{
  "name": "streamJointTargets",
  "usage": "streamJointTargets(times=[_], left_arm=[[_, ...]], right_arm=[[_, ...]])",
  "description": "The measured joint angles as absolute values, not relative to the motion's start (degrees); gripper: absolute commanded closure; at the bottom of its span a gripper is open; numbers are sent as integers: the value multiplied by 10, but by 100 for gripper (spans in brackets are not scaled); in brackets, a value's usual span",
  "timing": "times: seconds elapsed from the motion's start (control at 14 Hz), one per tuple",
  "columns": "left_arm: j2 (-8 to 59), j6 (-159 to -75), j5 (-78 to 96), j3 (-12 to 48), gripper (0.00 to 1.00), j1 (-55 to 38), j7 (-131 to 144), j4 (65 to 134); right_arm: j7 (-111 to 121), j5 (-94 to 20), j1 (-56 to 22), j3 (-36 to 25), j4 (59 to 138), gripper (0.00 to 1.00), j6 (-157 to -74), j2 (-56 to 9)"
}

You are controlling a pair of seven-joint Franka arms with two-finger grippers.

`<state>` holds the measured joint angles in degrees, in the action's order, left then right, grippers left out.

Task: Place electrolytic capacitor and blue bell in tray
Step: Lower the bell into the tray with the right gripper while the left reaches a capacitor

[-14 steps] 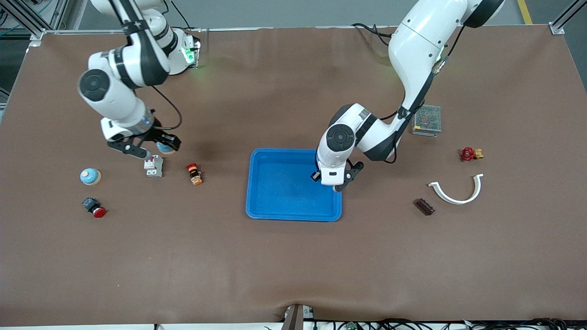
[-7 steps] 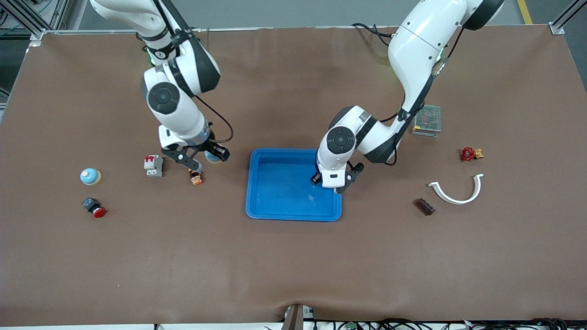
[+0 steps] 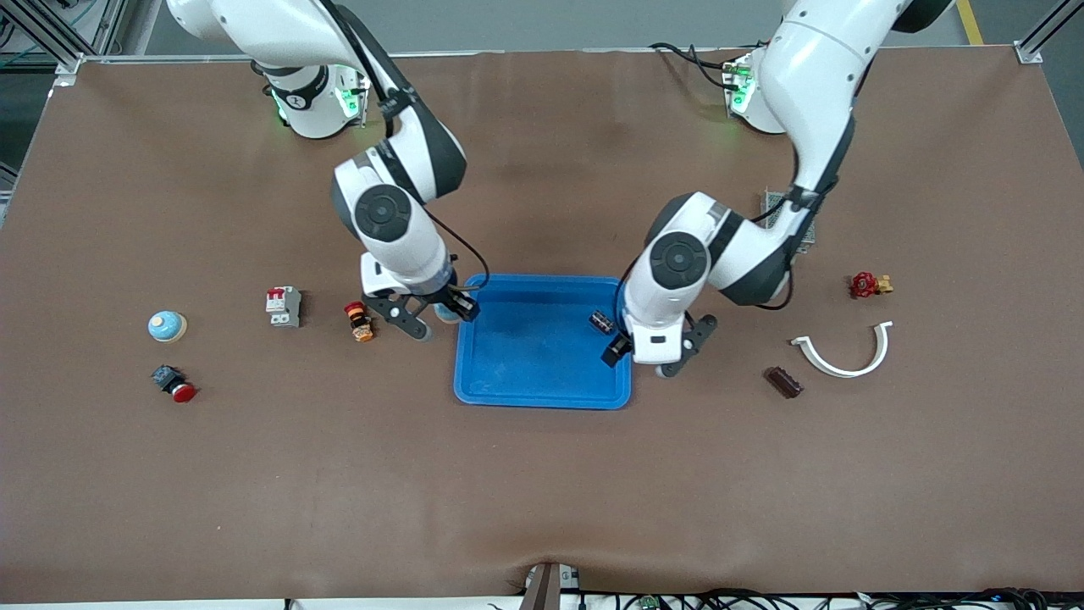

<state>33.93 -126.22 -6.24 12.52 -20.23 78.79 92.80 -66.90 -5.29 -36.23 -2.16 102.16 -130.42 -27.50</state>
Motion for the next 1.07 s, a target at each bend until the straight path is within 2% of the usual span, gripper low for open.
streamJointTargets(times=[0.36, 0.71, 1.07], left_arm=[[312, -1193, -63, 123, 0, -128, 639, 929], [323, -1188, -67, 121, 0, -39, 568, 938], [359, -1215, -127, 120, 6, -3, 594, 939]], right_arm=[[-718, -53, -398, -22, 948, 100, -1317, -366], [-740, -53, -424, -24, 947, 100, -1334, -384], [-741, -52, -434, -27, 951, 100, -1343, -405]])
